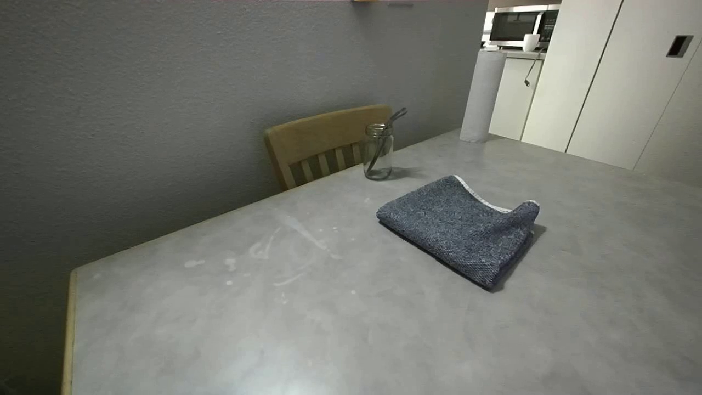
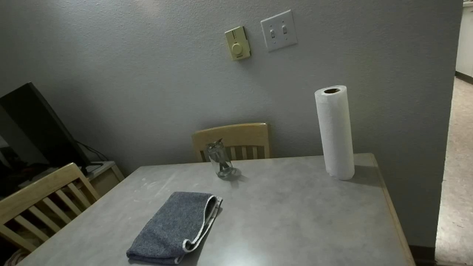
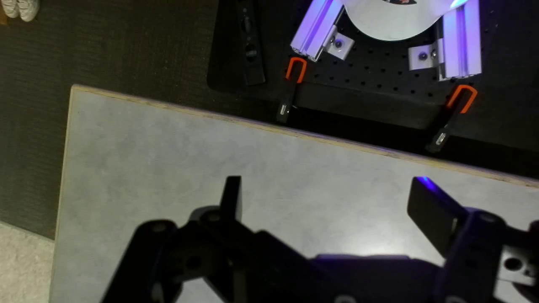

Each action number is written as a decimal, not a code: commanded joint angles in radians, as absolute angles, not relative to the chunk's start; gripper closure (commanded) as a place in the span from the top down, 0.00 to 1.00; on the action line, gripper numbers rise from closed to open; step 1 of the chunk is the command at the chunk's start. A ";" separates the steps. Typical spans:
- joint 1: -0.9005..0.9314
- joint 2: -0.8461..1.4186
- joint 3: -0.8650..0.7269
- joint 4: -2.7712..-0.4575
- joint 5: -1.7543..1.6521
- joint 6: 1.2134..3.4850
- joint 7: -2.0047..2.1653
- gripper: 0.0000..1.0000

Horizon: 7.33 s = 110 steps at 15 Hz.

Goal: Unfold the towel on the table

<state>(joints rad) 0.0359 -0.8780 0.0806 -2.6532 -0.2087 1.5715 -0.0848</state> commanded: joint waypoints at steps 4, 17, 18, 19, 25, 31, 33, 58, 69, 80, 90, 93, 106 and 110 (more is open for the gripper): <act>0.056 -0.876 0.066 -2.651 -0.218 1.567 -0.073 1.00; 0.056 -0.876 0.066 -2.651 -0.218 1.567 -0.073 1.00; 0.056 -0.876 0.066 -2.651 -0.218 1.567 -0.073 1.00; 0.056 -0.876 0.066 -2.651 -0.218 1.567 -0.073 1.00; 0.050 -0.879 0.037 -2.654 -0.224 1.572 -0.091 1.00; 0.017 -0.860 -0.084 -2.648 -0.295 1.598 -0.182 1.00; 0.008 -0.843 -0.149 -2.647 -0.342 1.622 -0.242 1.00; 0.018 -0.510 -0.549 -2.510 -0.360 2.079 -0.937 1.00; 0.110 -0.179 -0.604 -2.454 0.185 2.278 -1.321 1.00; -0.015 -0.127 -0.414 -2.467 0.551 2.380 -1.210 1.00; -0.088 0.050 -0.292 -2.405 0.776 2.406 -1.128 1.00; -0.135 0.105 -0.264 -2.374 0.854 2.316 -1.190 1.00; -0.262 0.373 -0.156 -2.226 0.965 2.283 -1.285 1.00; -0.281 0.457 -0.130 -2.147 1.019 2.309 -1.322 1.00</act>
<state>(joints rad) -0.2415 0.3840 -0.1603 -2.2204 0.9714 2.3116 -1.2652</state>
